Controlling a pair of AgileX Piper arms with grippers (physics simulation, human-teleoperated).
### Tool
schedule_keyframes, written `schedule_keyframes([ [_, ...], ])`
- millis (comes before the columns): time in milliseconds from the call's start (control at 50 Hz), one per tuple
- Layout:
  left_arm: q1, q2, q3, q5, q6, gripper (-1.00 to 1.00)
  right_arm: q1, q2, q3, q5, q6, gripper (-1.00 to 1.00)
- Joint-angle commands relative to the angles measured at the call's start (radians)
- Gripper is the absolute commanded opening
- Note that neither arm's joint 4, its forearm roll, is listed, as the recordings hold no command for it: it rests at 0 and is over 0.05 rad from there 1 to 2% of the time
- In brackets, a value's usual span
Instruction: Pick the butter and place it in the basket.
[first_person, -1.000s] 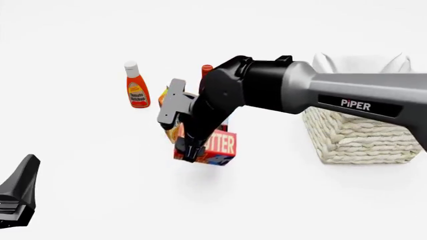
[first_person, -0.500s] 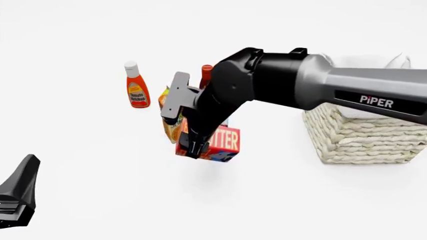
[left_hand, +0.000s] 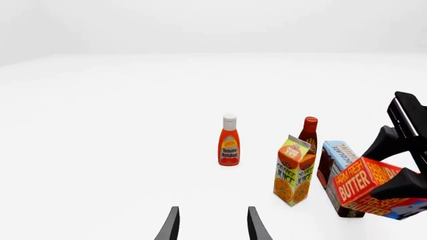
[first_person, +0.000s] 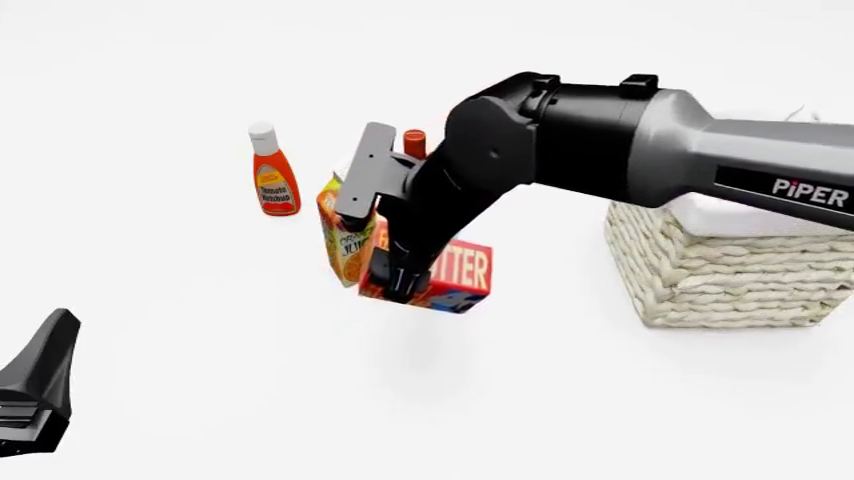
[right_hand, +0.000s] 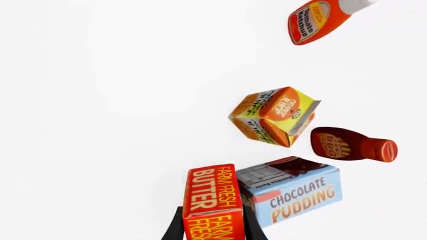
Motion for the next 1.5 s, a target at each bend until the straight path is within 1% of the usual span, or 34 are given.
schedule_keyframes([
  [20,0.0,0.0,0.0,0.0,0.0,1.0,-0.007,-0.032,-0.005,0.001,0.026,-1.0],
  [240,0.0,0.0,0.0,0.0,0.0,1.0,-0.025,-0.047,-0.018,0.007,0.034,-1.0],
  [360,0.0,0.0,0.0,0.0,0.0,1.0,-0.033,-0.061,-0.044,0.027,0.051,-1.0],
  [660,0.0,0.0,0.0,0.0,0.0,1.0,-0.052,-0.091,-0.037,0.028,0.051,-1.0],
  [700,0.0,0.0,0.0,0.0,0.0,1.0,-0.065,-0.106,-0.033,0.026,0.051,-1.0],
  [820,0.0,0.0,0.0,0.0,0.0,1.0,-0.065,-0.106,-0.033,0.026,0.051,-1.0],
  [860,0.0,0.0,0.0,0.0,0.0,1.0,-0.086,-0.139,-0.034,0.038,0.051,-1.0],
  [980,0.0,0.0,0.0,0.0,0.0,1.0,-0.095,-0.151,-0.036,0.042,0.055,-1.0],
  [1040,0.0,0.0,0.0,0.0,0.0,1.0,-0.116,-0.163,-0.037,0.037,0.051,-1.0],
  [1240,0.0,0.0,0.0,0.0,0.0,1.0,-0.146,-0.177,-0.058,0.039,0.056,-1.0],
  [1260,0.0,0.0,0.0,0.0,0.0,1.0,-0.163,-0.176,-0.071,0.032,0.063,-1.0],
  [1340,0.0,0.0,0.0,0.0,0.0,1.0,-0.171,-0.171,-0.082,0.032,0.088,-1.0],
  [1500,0.0,0.0,0.0,0.0,0.0,1.0,-0.18,-0.167,-0.084,0.028,0.096,-1.0],
])
